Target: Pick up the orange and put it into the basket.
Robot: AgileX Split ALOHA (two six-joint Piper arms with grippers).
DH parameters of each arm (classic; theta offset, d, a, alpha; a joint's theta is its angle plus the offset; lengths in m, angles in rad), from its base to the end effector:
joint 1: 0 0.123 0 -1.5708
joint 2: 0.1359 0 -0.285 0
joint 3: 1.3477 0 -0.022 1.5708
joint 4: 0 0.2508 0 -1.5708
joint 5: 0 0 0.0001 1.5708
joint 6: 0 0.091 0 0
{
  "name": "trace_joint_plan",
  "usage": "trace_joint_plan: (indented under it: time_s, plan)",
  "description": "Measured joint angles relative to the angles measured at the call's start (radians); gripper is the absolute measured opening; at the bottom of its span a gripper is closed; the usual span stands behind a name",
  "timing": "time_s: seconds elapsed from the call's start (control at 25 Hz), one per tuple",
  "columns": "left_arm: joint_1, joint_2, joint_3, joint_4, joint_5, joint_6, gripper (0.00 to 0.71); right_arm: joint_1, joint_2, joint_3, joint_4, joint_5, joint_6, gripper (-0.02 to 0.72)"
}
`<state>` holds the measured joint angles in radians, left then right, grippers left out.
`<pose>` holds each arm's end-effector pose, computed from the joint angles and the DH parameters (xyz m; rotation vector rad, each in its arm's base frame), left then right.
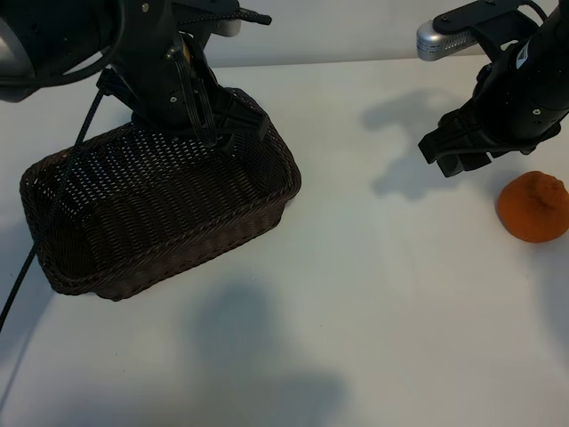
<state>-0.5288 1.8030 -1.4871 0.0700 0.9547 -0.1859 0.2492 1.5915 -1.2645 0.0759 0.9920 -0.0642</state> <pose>0.3360 -0.1903 0.2694 0.5096 2.7069 -0.1050 0.3121 0.0854 0.2807 -0.3955 2.7792 0.1431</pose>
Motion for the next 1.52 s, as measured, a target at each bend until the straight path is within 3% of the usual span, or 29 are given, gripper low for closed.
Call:
trace_joint_plan:
  time_s: [1.36, 1.52]
  plan:
    - [0.0, 0.0, 0.0, 0.0, -0.023, -0.001, 0.544, 0.0, 0.0, 0.0, -0.001, 0.003, 0.0, 0.535]
    - [0.0, 0.0, 0.0, 0.036, 0.03, -0.053, 0.544, 0.0, 0.0, 0.0, -0.002, 0.003, 0.0, 0.535]
